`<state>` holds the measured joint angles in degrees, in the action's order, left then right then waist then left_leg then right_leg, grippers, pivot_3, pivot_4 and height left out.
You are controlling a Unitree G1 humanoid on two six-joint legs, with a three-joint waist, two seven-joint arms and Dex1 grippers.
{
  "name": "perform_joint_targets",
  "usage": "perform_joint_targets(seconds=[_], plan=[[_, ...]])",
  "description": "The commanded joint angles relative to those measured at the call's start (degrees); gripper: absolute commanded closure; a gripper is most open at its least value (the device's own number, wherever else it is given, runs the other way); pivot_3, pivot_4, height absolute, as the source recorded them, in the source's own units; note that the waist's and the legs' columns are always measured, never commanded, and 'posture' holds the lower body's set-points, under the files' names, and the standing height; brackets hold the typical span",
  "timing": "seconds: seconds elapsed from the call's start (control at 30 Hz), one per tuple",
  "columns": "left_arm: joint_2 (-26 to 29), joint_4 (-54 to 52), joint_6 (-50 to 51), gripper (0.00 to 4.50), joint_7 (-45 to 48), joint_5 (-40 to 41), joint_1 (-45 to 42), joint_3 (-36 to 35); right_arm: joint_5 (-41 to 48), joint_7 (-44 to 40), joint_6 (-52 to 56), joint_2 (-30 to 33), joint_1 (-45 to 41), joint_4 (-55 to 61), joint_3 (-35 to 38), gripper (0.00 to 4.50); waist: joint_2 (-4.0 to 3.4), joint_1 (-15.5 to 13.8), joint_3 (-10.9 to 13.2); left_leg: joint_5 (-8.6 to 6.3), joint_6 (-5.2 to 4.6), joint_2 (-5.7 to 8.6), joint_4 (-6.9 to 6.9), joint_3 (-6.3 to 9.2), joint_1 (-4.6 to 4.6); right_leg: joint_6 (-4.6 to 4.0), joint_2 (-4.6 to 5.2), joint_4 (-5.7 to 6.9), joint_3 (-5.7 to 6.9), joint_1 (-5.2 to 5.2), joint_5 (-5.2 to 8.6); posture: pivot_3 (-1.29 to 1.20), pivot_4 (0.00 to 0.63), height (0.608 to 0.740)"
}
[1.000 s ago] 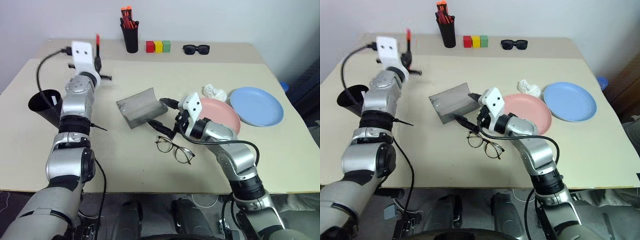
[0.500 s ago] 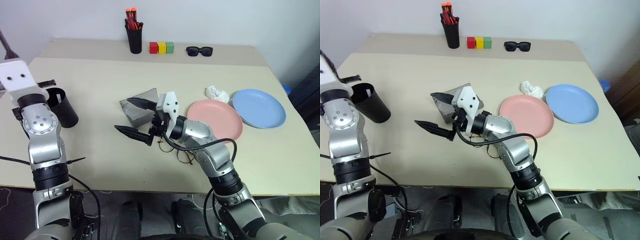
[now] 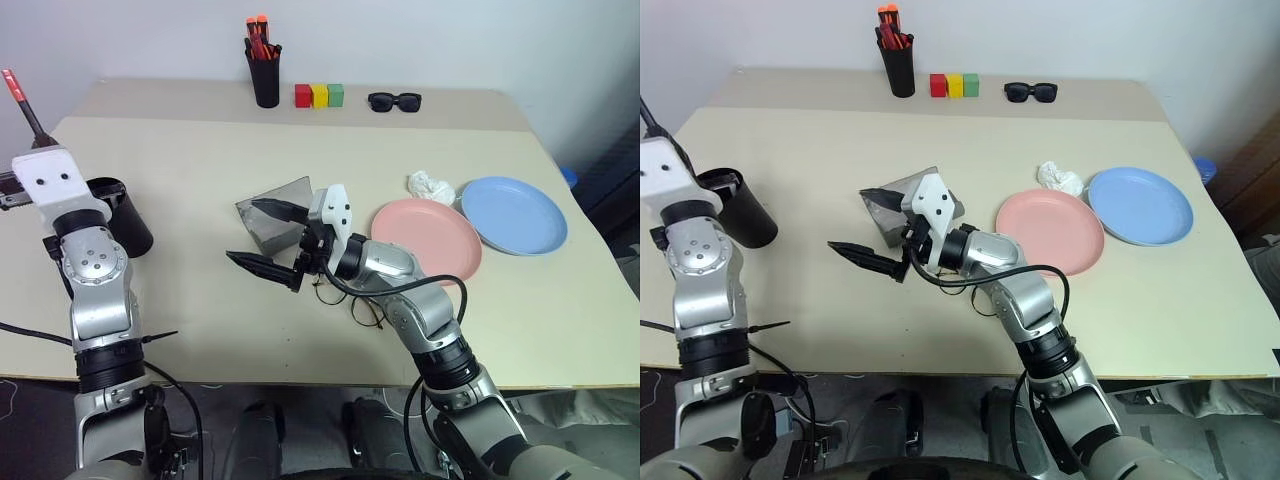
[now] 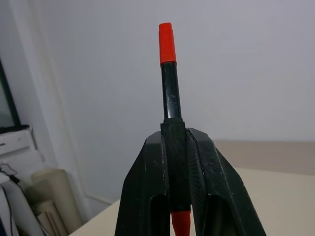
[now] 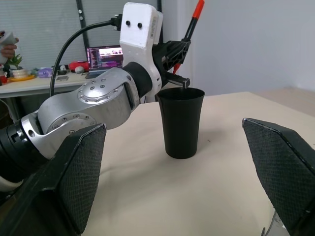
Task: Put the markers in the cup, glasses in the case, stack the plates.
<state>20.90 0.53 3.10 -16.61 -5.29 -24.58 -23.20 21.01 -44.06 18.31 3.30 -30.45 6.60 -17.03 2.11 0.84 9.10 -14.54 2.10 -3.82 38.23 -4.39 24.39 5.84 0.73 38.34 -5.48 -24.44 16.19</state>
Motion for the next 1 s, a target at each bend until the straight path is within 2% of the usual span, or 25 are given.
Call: perform_joint_targets(seconds=[0.03,0.87,1.0], plan=[[-0.84,-0.98,-1.42,4.46,-0.80,-0.96,1.15,0.80,0.37,0.78,-0.86,-0.82,-0.78,1.72,0.55,0.00,0.00,0.00,0.00,0.00,0.00,0.00,0.00,0.00,0.00,0.00,0.00,0.00,0.00,0.00,0.00,0.00,0.150,0.722],[-2.78,-2.45,-1.09,4.46,-2.55,-2.09,2.40,1.85,0.95,1.10,-0.47,-0.92,-1.04,1.48,0.65,0.00,0.00,0.02,0.00,0.00,0.00,0.00,-0.01,0.00,0.00,0.00,0.00,0.00,0.00,0.00,0.00,0.00,0.150,0.722],[-2.63,-2.75,-0.94,2.60,-3.03,-3.09,2.68,2.20,0.90,1.24,-0.47,-0.92,-1.04,1.45,0.72,0.00,0.00,0.02,0.00,0.00,0.00,0.00,-0.01,0.00,0.00,0.00,0.00,0.00,0.00,0.00,0.00,0.00,0.150,0.722]])
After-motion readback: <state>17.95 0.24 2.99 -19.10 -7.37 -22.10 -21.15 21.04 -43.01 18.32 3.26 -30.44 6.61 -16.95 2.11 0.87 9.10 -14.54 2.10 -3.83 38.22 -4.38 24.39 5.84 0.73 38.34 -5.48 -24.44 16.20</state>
